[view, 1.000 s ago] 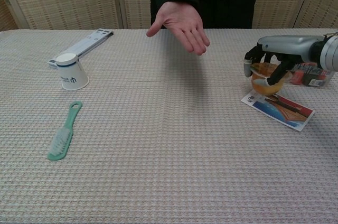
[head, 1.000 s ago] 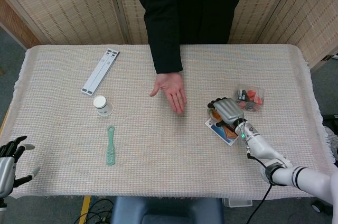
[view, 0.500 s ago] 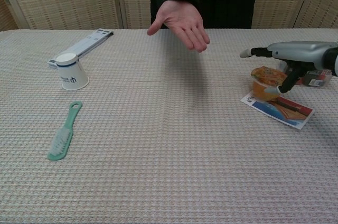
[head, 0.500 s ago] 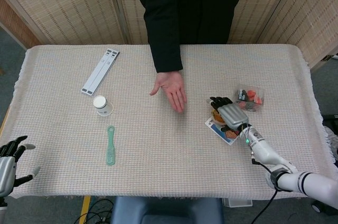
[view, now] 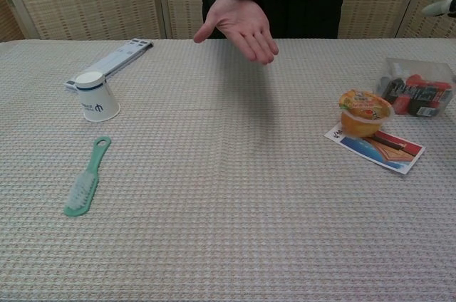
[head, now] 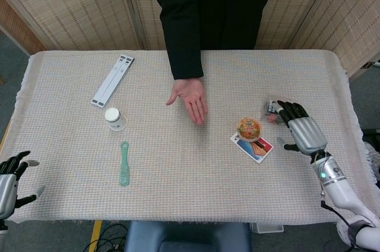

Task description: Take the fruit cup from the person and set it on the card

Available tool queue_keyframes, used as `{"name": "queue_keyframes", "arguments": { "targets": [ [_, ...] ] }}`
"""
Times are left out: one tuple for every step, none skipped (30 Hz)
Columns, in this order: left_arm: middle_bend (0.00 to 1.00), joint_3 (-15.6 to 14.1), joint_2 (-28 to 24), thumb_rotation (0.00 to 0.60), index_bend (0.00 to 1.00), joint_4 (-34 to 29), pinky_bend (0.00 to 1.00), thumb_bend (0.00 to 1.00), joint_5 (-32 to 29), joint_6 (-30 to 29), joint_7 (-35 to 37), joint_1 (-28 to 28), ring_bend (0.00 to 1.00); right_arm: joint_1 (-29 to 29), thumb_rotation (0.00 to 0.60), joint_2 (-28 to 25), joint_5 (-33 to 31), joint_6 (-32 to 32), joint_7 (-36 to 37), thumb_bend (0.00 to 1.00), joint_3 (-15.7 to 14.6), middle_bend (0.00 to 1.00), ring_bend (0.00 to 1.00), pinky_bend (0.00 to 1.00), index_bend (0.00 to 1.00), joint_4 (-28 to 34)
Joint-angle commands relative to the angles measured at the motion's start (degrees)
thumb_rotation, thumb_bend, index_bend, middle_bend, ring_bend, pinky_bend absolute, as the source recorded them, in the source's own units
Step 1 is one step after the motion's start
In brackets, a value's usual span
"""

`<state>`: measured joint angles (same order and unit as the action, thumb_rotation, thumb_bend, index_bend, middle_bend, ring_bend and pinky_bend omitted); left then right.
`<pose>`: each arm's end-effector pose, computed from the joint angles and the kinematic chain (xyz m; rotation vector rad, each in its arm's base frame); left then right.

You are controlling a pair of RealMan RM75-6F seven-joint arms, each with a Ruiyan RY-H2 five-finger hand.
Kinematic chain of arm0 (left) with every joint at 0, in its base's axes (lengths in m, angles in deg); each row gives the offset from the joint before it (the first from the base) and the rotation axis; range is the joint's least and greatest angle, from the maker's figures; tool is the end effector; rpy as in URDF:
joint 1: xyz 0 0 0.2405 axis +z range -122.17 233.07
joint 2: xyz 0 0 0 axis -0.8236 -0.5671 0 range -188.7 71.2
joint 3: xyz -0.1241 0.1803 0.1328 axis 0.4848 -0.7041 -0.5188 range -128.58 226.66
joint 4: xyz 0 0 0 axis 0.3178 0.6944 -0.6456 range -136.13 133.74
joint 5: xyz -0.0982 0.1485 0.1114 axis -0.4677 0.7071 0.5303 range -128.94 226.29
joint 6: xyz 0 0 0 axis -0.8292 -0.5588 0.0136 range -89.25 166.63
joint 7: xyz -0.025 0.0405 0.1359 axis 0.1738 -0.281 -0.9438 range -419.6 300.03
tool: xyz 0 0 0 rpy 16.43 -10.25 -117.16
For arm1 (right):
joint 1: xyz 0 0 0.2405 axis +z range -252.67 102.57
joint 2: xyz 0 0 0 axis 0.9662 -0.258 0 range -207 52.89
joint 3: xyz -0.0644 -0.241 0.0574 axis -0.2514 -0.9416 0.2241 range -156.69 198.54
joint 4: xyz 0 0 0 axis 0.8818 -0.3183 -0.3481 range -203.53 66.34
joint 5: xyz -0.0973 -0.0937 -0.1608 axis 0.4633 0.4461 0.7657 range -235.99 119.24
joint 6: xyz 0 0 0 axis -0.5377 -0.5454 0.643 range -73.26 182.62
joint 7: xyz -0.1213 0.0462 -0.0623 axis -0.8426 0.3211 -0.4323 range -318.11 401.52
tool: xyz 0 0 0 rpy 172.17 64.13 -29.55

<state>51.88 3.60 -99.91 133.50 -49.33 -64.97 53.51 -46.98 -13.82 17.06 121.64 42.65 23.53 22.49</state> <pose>-0.3000 0.1641 0.1667 -1.3214 -0.8986 -0.8804 -0.2616 -0.2984 0.1357 1.6322 -0.9369 0.8949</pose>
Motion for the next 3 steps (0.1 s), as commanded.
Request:
{"name": "queue_keyframes", "arguments": {
  "targets": [
    [0.2,0.1,0.2,0.6,0.37,0.0,0.24,0.22,0.2,0.0,-0.2,-0.2,0.2,-6.6,0.6,-4.0,2.1,7.4,0.1,0.33,-2.0,0.0,0.0,0.02,0.0,3.9],
    [0.2,0.2,0.3,0.6,0.37,0.0,0.24,0.22,0.2,0.0,-0.2,-0.3,0.2,-7.9,0.6,-4.5,2.4,9.1,0.1,0.33,-2.3,0.0,0.0,0.02,0.0,4.3],
    [0.2,0.3,0.4,0.6,0.37,-0.1,0.24,0.22,0.3,0.0,-0.4,-0.5,0.2,-9.6,0.6,-4.9,2.7,11.1,0.1,0.33,-2.7,0.0,0.0,0.02,0.0,4.8]
  ]
}}
